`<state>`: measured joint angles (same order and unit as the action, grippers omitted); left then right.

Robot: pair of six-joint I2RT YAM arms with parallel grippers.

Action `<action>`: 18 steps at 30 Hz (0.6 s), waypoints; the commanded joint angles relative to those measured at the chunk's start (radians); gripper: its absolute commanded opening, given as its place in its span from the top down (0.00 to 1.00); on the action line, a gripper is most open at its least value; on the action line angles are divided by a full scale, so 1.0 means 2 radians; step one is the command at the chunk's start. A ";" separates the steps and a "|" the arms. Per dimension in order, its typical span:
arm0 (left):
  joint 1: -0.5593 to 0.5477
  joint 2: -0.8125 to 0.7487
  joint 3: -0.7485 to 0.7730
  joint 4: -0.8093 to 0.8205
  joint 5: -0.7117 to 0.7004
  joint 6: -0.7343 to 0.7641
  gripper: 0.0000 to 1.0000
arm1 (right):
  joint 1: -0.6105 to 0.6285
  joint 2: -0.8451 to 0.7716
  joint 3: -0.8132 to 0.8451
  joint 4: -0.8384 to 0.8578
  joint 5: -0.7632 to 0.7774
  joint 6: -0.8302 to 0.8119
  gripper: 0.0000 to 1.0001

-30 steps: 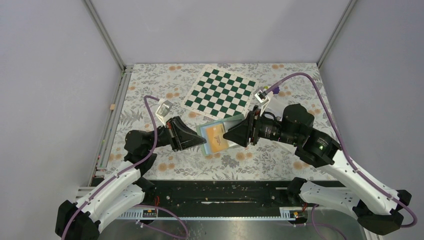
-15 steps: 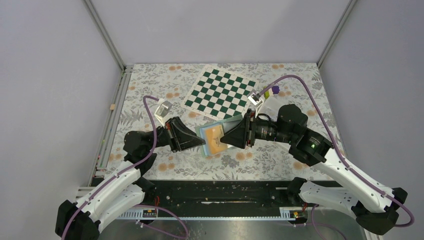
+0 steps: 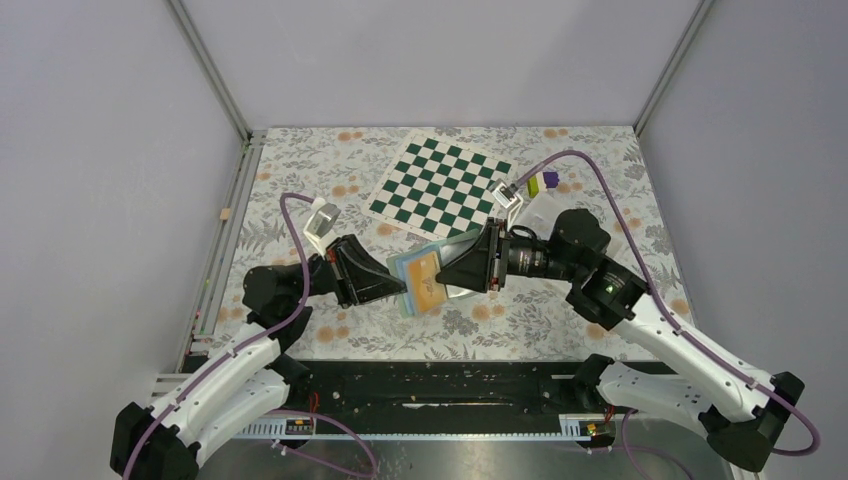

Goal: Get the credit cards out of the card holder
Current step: Remove the credit card from the card holder.

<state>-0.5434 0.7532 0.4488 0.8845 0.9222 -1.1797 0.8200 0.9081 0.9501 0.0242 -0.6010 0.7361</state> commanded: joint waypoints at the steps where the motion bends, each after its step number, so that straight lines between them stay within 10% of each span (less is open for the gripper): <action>1: -0.001 0.001 0.004 0.020 -0.005 0.005 1.00 | 0.002 0.014 -0.004 0.098 -0.063 0.046 0.60; 18: -0.001 -0.008 0.039 -0.076 -0.002 0.065 1.00 | -0.024 -0.013 -0.063 0.188 -0.102 0.103 0.67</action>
<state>-0.5438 0.7391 0.4767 0.7815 0.9398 -1.1137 0.7685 0.9016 0.8356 0.2249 -0.7174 0.8757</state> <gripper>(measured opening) 0.033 0.318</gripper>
